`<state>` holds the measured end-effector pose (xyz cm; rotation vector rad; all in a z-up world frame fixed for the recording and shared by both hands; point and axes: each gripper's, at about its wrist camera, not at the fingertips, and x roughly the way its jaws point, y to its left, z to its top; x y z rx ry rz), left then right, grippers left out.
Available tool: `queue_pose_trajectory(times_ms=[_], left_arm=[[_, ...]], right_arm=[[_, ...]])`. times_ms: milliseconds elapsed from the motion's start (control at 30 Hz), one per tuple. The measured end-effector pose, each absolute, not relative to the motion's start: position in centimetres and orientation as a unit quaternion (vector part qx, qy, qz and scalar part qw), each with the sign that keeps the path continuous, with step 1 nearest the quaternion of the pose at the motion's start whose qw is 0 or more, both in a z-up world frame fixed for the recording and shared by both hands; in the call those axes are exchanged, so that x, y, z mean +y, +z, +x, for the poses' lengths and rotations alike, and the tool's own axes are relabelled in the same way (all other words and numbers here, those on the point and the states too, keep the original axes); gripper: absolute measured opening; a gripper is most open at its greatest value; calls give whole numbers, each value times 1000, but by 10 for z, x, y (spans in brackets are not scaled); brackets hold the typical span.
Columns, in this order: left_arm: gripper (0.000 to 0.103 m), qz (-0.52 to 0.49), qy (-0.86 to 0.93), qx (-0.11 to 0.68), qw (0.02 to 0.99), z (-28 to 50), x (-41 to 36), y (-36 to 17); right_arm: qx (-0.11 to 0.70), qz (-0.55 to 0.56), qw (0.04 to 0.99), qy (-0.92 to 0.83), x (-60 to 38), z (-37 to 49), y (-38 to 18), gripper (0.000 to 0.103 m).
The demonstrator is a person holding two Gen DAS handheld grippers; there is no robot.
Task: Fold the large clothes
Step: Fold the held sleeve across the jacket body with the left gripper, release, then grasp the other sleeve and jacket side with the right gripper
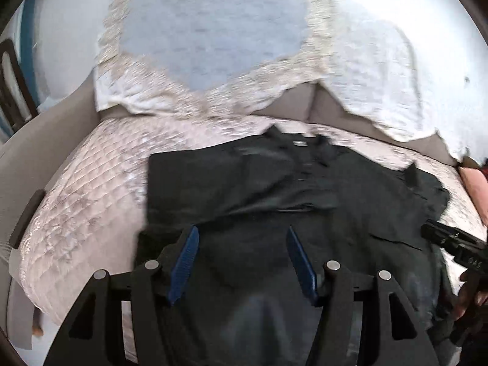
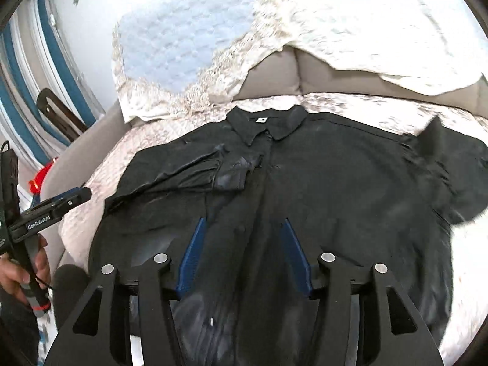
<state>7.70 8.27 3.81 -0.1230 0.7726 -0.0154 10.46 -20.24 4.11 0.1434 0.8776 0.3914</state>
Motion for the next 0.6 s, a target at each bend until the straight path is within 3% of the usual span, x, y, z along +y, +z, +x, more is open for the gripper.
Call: queue_pose_trajectory(times_ms=[533,600], left_arm=[[65,-26,-71,367,927,56,-10,51],[66,-21,-70,370,926,59,-14,48]], right_arm=[[405,87,904,106,-278,54,61,54],[403,95,905,95,-289,56,60,61]])
